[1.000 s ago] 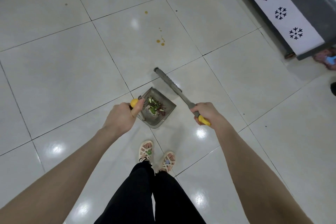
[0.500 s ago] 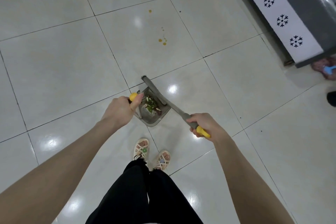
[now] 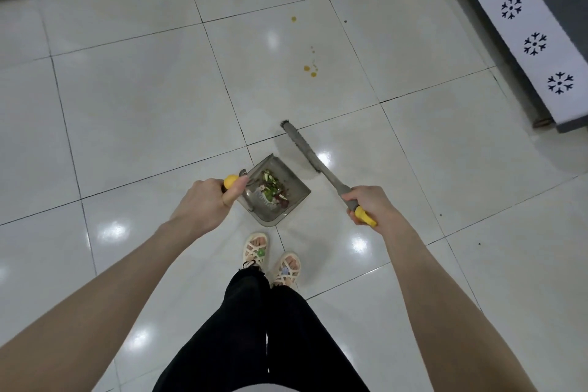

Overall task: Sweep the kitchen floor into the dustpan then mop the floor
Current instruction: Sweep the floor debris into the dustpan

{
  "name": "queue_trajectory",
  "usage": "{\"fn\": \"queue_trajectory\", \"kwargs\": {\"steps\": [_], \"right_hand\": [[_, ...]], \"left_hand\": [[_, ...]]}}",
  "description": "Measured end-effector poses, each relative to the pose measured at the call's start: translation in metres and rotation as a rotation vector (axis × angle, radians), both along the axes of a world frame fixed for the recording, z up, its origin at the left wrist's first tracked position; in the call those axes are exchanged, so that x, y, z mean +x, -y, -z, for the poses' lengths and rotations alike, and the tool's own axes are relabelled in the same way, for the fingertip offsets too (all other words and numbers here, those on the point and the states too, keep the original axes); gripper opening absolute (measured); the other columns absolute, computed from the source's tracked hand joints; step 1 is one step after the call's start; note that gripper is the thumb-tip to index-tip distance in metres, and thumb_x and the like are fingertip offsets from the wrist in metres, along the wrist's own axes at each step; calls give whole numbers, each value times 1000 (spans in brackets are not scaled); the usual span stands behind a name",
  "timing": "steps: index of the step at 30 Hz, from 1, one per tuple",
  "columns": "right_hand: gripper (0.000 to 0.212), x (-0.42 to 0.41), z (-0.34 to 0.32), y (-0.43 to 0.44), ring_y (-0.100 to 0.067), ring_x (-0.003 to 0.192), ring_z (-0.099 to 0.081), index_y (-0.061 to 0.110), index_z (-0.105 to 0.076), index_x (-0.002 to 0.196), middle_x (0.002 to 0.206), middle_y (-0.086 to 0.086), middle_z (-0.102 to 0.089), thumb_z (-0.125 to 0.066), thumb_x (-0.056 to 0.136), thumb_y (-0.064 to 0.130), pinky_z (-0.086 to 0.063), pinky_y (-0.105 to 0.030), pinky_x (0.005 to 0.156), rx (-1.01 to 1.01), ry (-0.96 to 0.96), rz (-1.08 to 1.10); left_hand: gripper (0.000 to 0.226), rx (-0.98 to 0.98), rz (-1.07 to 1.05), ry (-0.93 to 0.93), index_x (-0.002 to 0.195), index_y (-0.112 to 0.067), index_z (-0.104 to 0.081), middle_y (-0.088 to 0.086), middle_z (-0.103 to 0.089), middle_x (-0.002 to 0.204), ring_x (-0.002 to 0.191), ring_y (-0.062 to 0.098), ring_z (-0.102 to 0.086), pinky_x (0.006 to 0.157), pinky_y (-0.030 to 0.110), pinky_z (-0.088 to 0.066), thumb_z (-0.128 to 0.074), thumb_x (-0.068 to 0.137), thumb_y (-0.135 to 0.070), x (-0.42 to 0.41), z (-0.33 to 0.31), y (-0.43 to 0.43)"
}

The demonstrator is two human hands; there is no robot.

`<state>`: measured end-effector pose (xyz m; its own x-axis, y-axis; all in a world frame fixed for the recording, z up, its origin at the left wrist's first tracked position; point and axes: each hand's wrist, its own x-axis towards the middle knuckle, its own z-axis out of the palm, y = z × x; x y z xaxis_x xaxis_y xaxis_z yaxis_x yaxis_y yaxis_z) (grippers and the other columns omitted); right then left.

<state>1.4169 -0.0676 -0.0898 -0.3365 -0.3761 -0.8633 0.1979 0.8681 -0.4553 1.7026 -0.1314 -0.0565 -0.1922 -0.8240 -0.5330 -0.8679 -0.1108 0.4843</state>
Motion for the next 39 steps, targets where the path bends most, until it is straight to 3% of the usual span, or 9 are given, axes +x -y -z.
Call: {"fn": "queue_trajectory", "kwargs": {"steps": [5,11,16,27,31,34,39], "right_hand": [[15,0,10,0,-21,44,-40,2,-51,71,59,-7,-43,-54,83,-6,-36,-18,37,1,-36,-49],[5,16,33,1,-21,46,-43,0,-54,90,66,-8,-46,-56,87,-2,-40,-18,37,41,37,-6],[26,45,34,-32,-17,55,-51,-1,-56,114,82,-13,-51,-58,88,3,-44,-18,38,155,177,-16],[20,74,-6,-64,-20,53,-47,-3,-62,106,78,-13,-48,-58,86,-2,-37,-16,36,-33,48,113],[7,85,11,-53,-22,53,-44,1,-61,89,74,-12,-48,-58,85,-3,-39,-18,39,-35,12,171],[9,90,30,-44,-21,50,-43,5,-58,80,68,-10,-47,-58,85,-3,-39,-21,43,-23,2,151],[11,106,47,-43,-19,51,-42,4,-56,96,71,-10,-45,-54,88,-3,-39,-17,37,7,86,142]], "left_hand": [[64,-6,-23,30,57,-8,-33,8,-41,54,54,23,-40,51,33,-31,-35,95,-60,9,-2,-5],[65,-27,-30,56,56,-7,-32,9,-39,54,54,25,-39,49,33,-29,-33,95,-60,12,2,2],[66,-26,-23,29,56,-7,-32,11,-41,57,57,27,-42,52,34,-32,-32,94,-61,18,8,6],[68,-15,45,-72,56,-6,-34,13,-44,58,61,28,-45,57,36,-36,-34,93,-63,53,8,-8],[67,-16,65,-60,56,-7,-34,13,-45,58,61,30,-45,56,35,-34,-35,93,-63,60,8,-12],[67,-27,53,-51,55,-8,-35,12,-45,58,62,30,-47,58,35,-36,-35,93,-63,61,10,-9],[66,-37,66,-51,53,-11,-33,8,-41,55,55,26,-42,53,33,-34,-34,93,-64,56,14,-6]]}}
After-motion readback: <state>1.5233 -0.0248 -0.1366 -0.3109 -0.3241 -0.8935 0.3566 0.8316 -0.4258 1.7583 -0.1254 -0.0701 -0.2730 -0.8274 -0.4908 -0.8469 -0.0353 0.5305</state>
